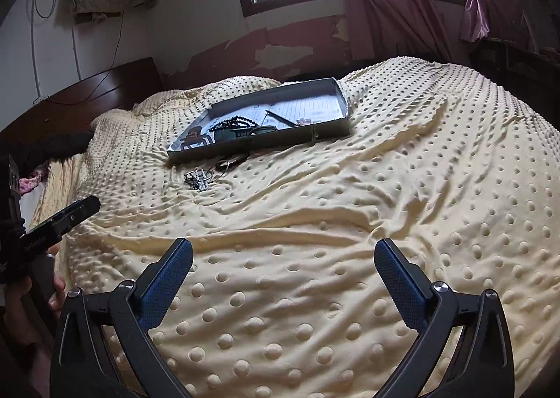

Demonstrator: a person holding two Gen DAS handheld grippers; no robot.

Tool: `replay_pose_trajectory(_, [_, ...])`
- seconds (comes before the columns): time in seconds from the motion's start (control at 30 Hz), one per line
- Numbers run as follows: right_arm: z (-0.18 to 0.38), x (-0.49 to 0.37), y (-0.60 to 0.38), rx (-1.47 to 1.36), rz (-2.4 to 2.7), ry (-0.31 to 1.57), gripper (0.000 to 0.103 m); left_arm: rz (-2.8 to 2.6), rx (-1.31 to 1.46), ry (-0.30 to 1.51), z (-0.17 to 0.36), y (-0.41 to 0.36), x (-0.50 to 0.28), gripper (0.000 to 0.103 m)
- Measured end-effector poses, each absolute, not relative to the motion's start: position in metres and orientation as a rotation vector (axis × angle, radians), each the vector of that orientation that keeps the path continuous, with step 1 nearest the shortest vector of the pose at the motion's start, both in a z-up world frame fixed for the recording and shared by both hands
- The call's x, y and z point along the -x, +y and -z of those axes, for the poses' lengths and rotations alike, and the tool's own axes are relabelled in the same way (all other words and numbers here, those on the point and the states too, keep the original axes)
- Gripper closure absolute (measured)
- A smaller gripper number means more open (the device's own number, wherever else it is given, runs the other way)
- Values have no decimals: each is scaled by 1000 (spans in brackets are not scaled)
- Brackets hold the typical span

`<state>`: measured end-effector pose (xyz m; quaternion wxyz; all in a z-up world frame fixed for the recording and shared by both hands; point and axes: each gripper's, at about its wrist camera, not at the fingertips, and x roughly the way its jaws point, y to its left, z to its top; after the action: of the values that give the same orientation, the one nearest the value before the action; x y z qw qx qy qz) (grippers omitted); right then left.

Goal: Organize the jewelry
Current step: 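Withdraw both tools from the tray toward the items left on the quilt, then grasp the silver ring with the right gripper while the left gripper grasps the small black clip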

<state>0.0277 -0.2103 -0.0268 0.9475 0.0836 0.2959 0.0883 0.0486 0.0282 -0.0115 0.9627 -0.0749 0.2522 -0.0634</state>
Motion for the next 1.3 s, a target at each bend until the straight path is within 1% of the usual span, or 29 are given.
replay_pose_trajectory(0.2, [27, -47, -204, -166, -209, 621, 1, 129, 140, 548, 14, 29, -72, 0])
replay_pose_trajectory(0.4, [24, -73, -198, -160, -250, 634, 2, 172, 221, 595, 18, 35, -102, 0])
replay_pose_trajectory(0.43, [24, -77, -197, -159, -259, 637, 5, 193, 236, 597, 18, 36, -107, 0])
replay_pose_trajectory(0.53, [23, -91, -193, -143, -273, 656, 17, 240, 262, 597, 19, 37, -123, 1])
replay_pose_trajectory(0.57, [23, -96, -192, -148, -278, 664, 22, 249, 264, 599, 19, 37, -128, 4])
replay_pose_trajectory(0.6, [23, -100, -192, -155, -284, 668, 24, 261, 268, 606, 20, 37, -134, 6])
replay_pose_trajectory(0.67, [24, -109, -190, -165, -296, 681, 28, 285, 279, 631, 22, 36, -145, 19])
replay_pose_trajectory(0.7, [25, -115, -188, -167, -303, 690, 30, 304, 289, 647, 24, 36, -150, 22])
replay_pose_trajectory(0.77, [27, -124, -185, -174, -321, 708, 38, 352, 315, 673, 28, 36, -161, 33])
replay_pose_trajectory(0.8, [27, -130, -182, -177, -331, 718, 40, 369, 329, 682, 29, 37, -164, 36])
replay_pose_trajectory(0.83, [28, -134, -180, -175, -338, 727, 43, 390, 348, 690, 30, 38, -169, 42])
replay_pose_trajectory(0.87, [28, -141, -176, -173, -349, 736, 50, 410, 369, 695, 31, 40, -174, 47])
replay_pose_trajectory(0.9, [29, -144, -173, -169, -356, 740, 52, 423, 388, 702, 32, 42, -178, 49])
replay_pose_trajectory(0.97, [30, -155, -164, -153, -375, 758, 61, 446, 423, 718, 35, 45, -188, 60])
replay_pose_trajectory(1.07, [33, -174, -150, -151, -405, 790, 69, 456, 462, 747, 42, 49, -200, 65])
replay_pose_trajectory(1.13, [36, -186, -142, -158, -421, 814, 72, 454, 486, 778, 49, 51, -207, 69])
replay_pose_trajectory(1.2, [40, -198, -133, -164, -437, 836, 73, 453, 501, 806, 56, 51, -211, 71])
replay_pose_trajectory(1.27, [44, -206, -126, -168, -446, 854, 73, 458, 501, 816, 58, 50, -212, 75])
replay_pose_trajectory(1.3, [45, -209, -123, -171, -451, 860, 73, 461, 493, 815, 58, 49, -212, 75])
